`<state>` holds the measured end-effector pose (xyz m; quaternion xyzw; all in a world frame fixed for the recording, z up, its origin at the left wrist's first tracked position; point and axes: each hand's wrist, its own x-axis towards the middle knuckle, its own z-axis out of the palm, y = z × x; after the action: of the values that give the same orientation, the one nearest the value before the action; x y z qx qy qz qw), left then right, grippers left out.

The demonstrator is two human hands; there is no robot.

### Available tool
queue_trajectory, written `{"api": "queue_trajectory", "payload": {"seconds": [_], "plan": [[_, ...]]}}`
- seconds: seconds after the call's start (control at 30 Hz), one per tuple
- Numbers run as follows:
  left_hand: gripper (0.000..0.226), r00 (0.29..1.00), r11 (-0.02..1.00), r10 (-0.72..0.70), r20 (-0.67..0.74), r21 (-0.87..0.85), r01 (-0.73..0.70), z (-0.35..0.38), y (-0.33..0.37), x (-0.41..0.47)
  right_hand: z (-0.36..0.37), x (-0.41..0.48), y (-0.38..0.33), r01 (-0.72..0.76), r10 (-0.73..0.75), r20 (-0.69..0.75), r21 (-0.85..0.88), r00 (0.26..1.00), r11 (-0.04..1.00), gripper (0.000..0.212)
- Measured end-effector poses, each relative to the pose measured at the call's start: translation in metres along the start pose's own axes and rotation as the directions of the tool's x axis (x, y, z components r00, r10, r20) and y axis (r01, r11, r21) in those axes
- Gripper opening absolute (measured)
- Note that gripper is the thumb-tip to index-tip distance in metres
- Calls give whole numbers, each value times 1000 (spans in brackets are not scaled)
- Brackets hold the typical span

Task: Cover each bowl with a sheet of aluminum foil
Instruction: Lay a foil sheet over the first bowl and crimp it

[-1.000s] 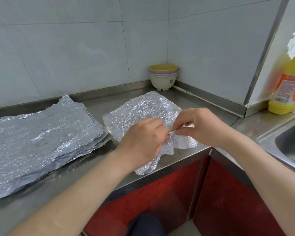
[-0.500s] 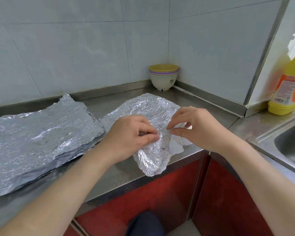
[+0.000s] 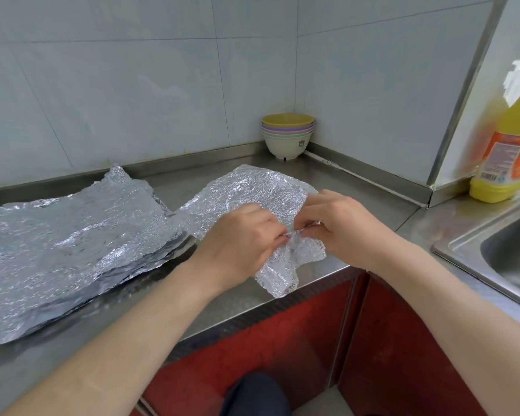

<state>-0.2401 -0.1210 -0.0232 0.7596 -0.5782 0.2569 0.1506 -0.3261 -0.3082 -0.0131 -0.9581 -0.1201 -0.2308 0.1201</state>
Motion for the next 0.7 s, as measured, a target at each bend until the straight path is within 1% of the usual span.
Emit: {"api": "queue_trajectory", "payload": {"seconds": [0.07,0.13,0.2,0.23,0.3,0.37,0.4,0.43,0.5,0.6,0.7], "plan": [[28,998,996,-64,9,-56,64,-2,10,7,-7,-1,4,-14,14,28,-11,1000,1000,14],[23,987,973,-154,48,-165,160,-8,20,14,-15,-1,8,-46,47,49,-34,998,998,16],[18,971,938,-225,77,-253,237,-17,21,16,-21,-4,12,-109,112,66,-61,991,992,25],[16,964,920,-256,70,-287,265,-22,19,17,-24,-5,13,-136,138,53,-40,989,990,29],[12,938,870,-341,59,-359,339,-31,9,18,-24,-7,7,-166,167,-7,83,986,983,28],[8,909,822,-400,116,-394,412,-34,0,18,-20,-6,-3,-154,163,-33,200,986,968,20],[5,903,808,-402,153,-405,428,-33,-1,16,-17,-5,-9,-132,142,-28,220,989,967,17],[4,904,802,-386,182,-419,426,-31,-1,14,-14,-3,-13,-114,121,-16,225,993,968,14],[6,920,814,-340,195,-429,392,-26,1,10,-8,-2,-17,-97,97,9,222,995,970,11],[13,943,860,-297,147,-389,332,-21,-2,4,-1,-1,-17,-87,86,13,198,996,976,9],[15,979,938,-191,74,-279,204,-17,-4,3,4,-1,-16,-65,66,-5,139,998,988,9]]}}
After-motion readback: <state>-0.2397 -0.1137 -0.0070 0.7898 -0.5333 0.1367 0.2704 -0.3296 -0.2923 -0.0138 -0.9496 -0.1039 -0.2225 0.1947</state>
